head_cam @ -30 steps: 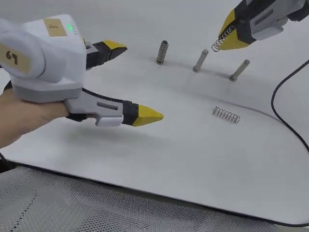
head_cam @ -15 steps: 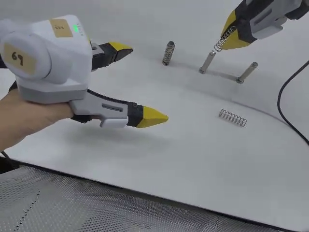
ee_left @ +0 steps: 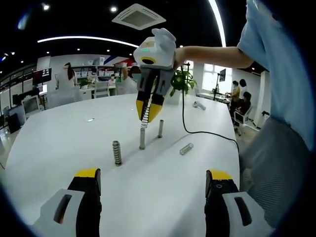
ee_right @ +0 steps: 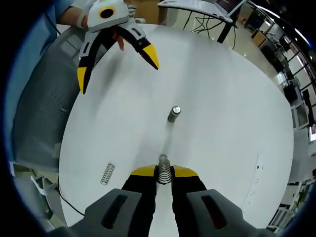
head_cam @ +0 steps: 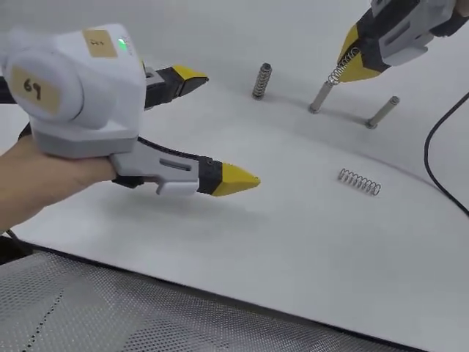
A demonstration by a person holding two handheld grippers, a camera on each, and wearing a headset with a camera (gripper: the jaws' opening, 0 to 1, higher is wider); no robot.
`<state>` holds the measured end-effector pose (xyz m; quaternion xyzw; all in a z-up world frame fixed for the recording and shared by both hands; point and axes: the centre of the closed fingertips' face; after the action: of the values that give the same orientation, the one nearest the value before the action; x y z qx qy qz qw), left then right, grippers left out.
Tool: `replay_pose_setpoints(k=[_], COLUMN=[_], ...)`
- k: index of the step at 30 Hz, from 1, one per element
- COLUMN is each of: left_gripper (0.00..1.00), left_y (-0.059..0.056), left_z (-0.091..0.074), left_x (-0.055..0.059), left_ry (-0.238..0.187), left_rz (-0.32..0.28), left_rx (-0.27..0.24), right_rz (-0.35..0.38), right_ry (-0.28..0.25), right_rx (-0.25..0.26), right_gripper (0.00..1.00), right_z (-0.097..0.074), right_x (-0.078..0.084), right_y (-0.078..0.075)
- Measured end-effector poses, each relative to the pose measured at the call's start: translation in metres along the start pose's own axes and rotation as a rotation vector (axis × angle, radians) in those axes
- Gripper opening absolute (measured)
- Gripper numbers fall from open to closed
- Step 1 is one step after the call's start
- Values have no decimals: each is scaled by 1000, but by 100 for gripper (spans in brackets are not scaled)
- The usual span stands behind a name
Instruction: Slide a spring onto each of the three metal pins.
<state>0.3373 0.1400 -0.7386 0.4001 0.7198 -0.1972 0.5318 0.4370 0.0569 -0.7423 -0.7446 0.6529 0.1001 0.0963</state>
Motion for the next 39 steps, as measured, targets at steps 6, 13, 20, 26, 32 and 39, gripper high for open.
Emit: replay_pose_setpoints(k=[6,13,20,26,32,39], left_gripper=[84,84,83,82,82,82], left_y=[-1,-1,-1,-3,-2,-1], left_z=[-1,-1,-1,0,-1,-2], left_x=[-1,-1,-1,-1,-1,0], left_ry=[3,4,5,7,6,6], left_rz=[0,-3,-5,-8,-14,-14], left_rx=[1,-1,-2,1,-1,-4], right_rz=[-8,-14,-15,-9,-2,2], right_ry=[7,13,18,27,39,50], right_rx=[-3,-4,-10,-24,-37,-47], right_gripper=[8,8,8,8,8,8], right_z=[3,5,10,19,27,35], right_x=[0,-1,1,3,5,7], right_y=[0,-1,-2,-3,-4,-3])
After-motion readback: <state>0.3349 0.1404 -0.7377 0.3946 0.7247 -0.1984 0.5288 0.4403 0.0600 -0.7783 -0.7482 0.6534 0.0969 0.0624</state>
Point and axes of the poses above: the centre of the closed fingertips' face, and the gripper's own axes: z roughly forward along the fingers, y roughly to its left, x roughly out of its underside, and after that the axes turned 13 degrees about z, right-handed
